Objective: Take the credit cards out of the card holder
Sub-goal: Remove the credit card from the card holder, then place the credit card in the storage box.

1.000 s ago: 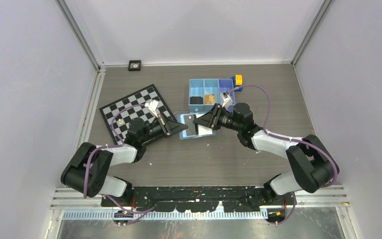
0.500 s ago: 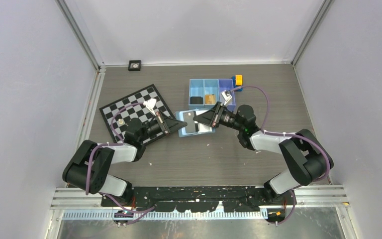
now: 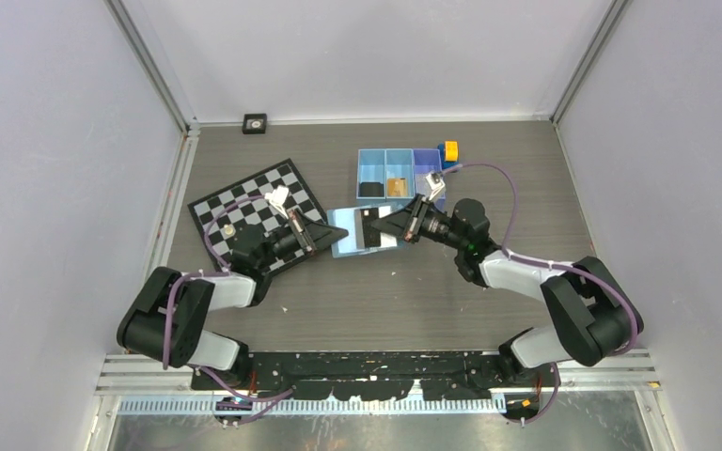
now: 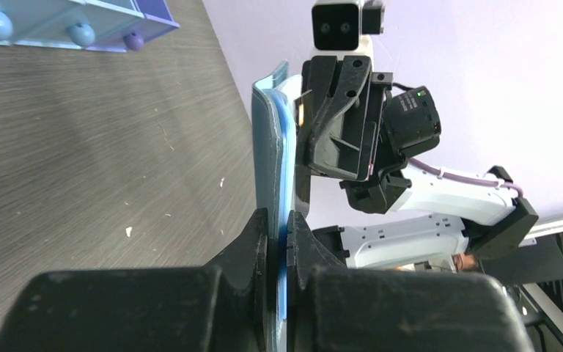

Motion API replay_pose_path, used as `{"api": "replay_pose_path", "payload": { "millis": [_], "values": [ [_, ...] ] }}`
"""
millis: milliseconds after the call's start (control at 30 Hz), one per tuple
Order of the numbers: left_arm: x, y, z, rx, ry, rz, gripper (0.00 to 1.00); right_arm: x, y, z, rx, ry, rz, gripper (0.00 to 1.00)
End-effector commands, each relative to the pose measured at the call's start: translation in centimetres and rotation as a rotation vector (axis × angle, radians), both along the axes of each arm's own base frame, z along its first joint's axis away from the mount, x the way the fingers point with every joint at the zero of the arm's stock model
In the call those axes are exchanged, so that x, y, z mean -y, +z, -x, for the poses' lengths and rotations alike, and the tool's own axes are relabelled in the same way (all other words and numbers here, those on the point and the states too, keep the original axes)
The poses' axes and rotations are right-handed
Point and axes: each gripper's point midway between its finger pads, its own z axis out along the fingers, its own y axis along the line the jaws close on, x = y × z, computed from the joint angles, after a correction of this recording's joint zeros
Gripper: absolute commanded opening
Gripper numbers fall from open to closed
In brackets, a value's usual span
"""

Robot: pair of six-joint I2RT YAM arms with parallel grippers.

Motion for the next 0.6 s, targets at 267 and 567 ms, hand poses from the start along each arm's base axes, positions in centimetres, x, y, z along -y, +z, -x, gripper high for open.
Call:
{"api": "replay_pose_path", "payload": {
  "millis": [267, 567],
  "values": [
    [-3.3, -2.6, -1.8, -0.062, 0.230, -0.251, 0.00, 4.0, -0.4, -2.4, 0.017, -0.201, 0.075, 0.00],
    [-5.7, -2.4, -1.8, -0.053, 0.367, -0.329, 0.00, 5.8, -1.3, -2.9, 0.031, -0.310, 0.162, 0.00]
  ]
}}
